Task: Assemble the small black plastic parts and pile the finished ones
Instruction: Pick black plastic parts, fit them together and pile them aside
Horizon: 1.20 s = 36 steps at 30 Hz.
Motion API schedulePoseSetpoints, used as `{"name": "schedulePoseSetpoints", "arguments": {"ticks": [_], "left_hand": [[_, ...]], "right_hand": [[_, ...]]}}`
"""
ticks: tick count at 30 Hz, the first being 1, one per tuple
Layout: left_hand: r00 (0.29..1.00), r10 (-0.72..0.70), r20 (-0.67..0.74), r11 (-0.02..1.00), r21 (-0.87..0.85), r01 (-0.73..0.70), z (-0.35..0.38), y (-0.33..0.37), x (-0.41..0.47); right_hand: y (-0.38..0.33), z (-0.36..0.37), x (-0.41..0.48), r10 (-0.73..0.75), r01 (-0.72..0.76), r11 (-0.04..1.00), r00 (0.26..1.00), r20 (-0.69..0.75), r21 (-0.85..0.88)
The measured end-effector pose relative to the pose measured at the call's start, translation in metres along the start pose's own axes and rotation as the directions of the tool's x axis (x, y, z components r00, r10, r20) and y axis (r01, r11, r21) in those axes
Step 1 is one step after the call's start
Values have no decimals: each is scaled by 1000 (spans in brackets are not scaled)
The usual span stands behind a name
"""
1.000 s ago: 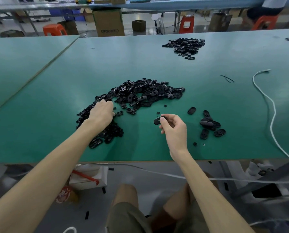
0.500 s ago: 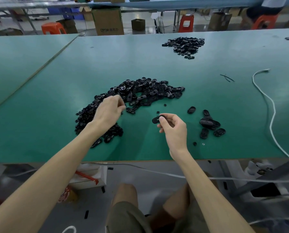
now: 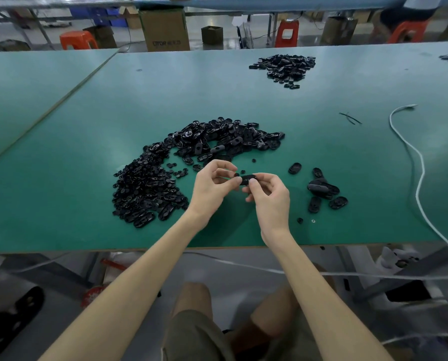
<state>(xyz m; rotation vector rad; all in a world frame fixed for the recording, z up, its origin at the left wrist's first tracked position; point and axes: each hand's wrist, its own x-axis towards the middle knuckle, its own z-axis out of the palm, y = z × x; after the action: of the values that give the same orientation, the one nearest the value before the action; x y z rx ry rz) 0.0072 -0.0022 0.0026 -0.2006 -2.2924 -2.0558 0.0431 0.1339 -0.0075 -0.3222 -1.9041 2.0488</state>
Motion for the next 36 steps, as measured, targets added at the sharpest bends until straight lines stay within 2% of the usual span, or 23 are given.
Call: {"name": "schedulePoseSetpoints", "arguments": {"ticks": [4,19,36], "left_hand": [[998,13,-59,998,-54,-16,-1,-6,-3],[999,37,31,990,-138,-32,0,-12,-4],[999,40,23,999,-1,-40,2,-14,-3]], "right_hand": [[2,1,1,4,-4,1000,1000,-6,-12],[4,-1,2,8,-8,1000,1000,3,-25],[2,-2,2,-32,31,999,998,52,33]]}}
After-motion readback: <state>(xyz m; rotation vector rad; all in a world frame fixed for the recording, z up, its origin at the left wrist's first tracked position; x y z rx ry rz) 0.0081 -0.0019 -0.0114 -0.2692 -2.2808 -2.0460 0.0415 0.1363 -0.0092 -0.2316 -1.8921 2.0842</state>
